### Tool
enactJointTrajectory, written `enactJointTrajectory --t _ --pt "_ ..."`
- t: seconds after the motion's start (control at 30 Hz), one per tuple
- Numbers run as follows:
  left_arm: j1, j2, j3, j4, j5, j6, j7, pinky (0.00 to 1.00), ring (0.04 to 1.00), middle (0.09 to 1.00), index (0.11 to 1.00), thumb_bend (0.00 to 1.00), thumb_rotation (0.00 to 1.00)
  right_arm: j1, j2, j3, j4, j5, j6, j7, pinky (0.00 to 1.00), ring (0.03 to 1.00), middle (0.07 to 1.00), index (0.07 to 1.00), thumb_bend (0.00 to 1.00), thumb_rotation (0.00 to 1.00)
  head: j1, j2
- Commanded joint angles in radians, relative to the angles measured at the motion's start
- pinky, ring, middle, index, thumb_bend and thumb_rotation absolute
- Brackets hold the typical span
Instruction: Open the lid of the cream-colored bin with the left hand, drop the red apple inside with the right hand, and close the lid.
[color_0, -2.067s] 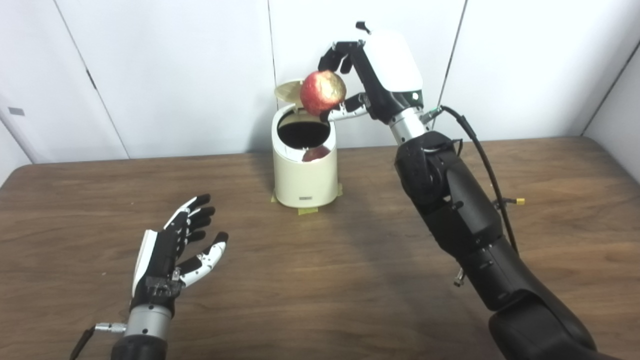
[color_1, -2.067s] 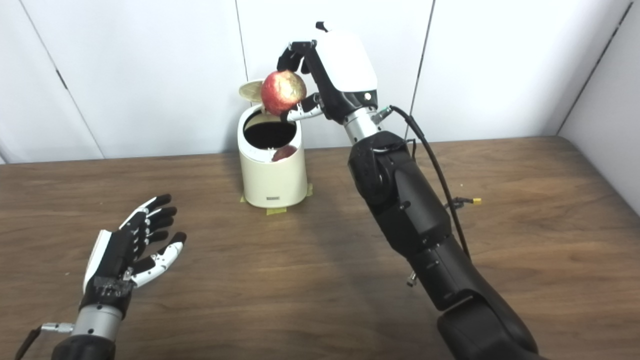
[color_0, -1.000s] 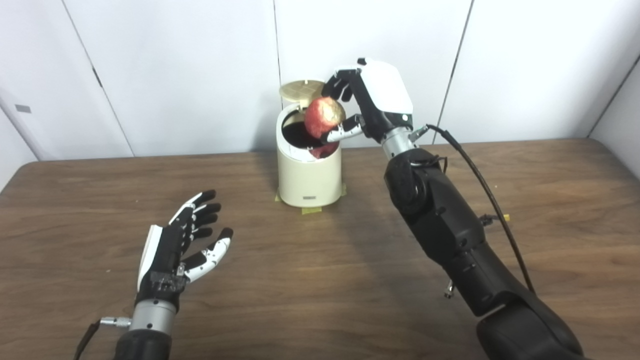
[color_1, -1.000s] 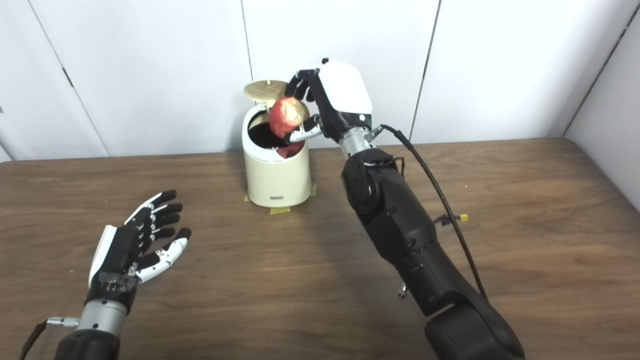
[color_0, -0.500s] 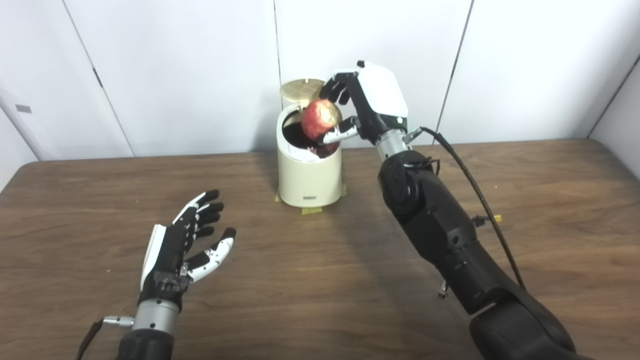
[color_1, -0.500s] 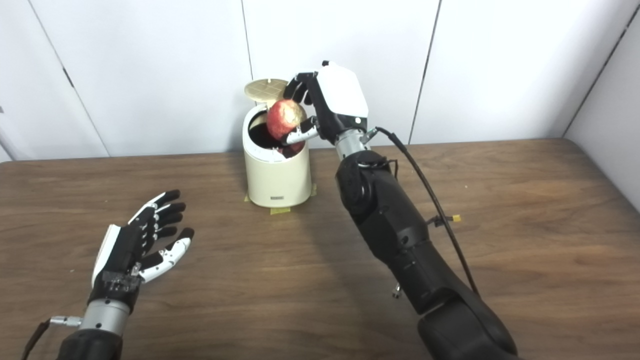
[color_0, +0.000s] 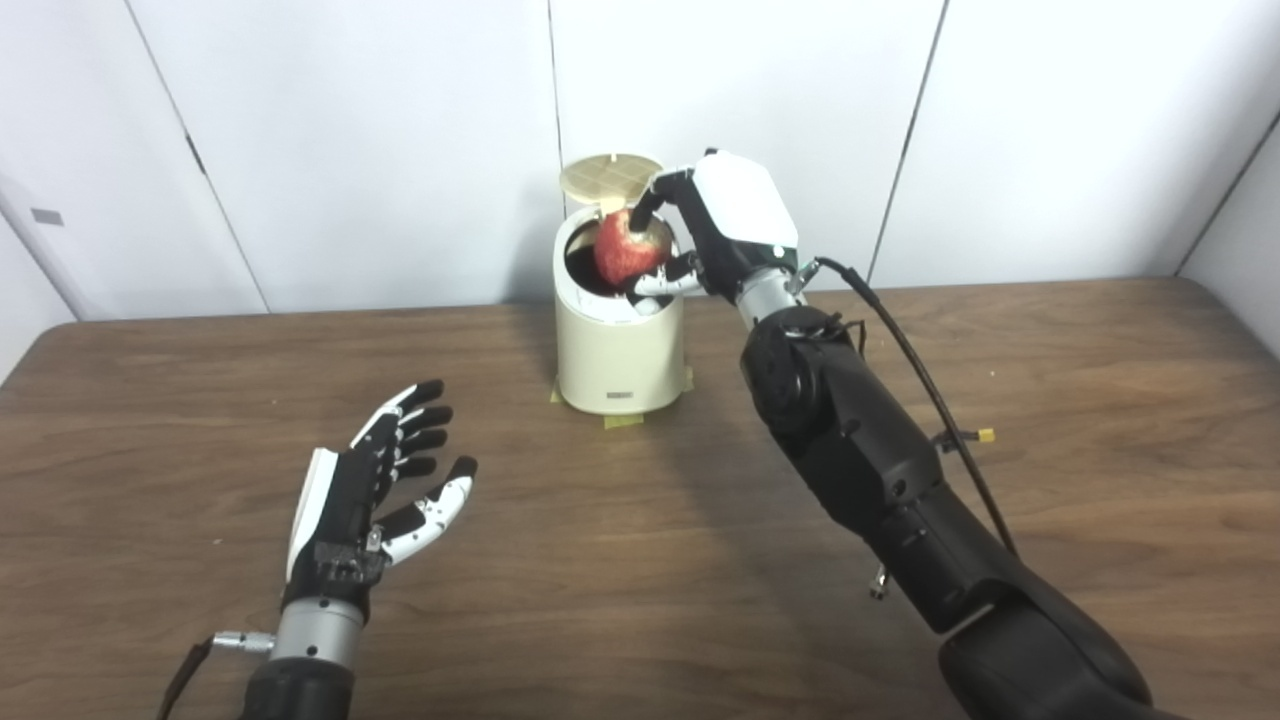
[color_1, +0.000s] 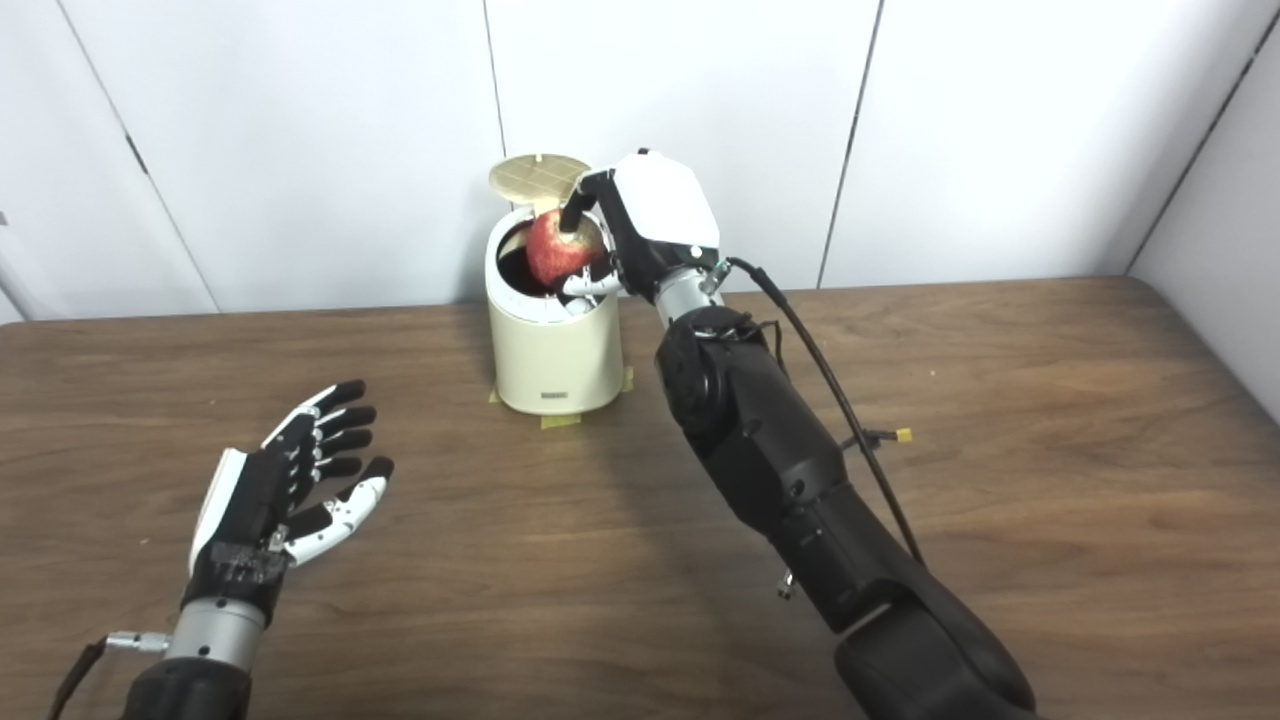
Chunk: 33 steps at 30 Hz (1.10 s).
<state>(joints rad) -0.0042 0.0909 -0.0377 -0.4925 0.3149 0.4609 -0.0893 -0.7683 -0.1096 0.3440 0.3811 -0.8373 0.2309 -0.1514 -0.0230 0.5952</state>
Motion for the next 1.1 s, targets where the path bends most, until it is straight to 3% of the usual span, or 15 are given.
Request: enactJointTrajectory --t 0.0,0.37,1.07 --pt "-0.029 -0.001 -0.001 -0.027 0.007 -0.015 0.013 0.77 0.805 0.822 0.874 0.38 0.06 -0.043 -0.019 -0.004 -0.037 -0.012 0.008 -0.003 0.97 0.732 0.705 0.494 0.52 0.14 -0.001 0.000" --pt "-0.032 -0.004 -0.001 -0.024 -0.003 -0.019 0.012 0.74 0.804 0.825 0.873 0.38 0.00 -0.041 -0.026 -0.004 -0.034 -0.006 0.007 0.000 1.00 0.758 0.721 0.494 0.52 0.14 0.000 -0.001" --pt "-0.042 -0.005 -0.001 -0.009 0.002 -0.028 0.013 0.74 0.802 0.818 0.872 0.38 0.00 -0.028 -0.034 -0.003 -0.049 -0.010 0.008 -0.005 1.00 0.758 0.725 0.494 0.52 0.15 0.002 -0.002"
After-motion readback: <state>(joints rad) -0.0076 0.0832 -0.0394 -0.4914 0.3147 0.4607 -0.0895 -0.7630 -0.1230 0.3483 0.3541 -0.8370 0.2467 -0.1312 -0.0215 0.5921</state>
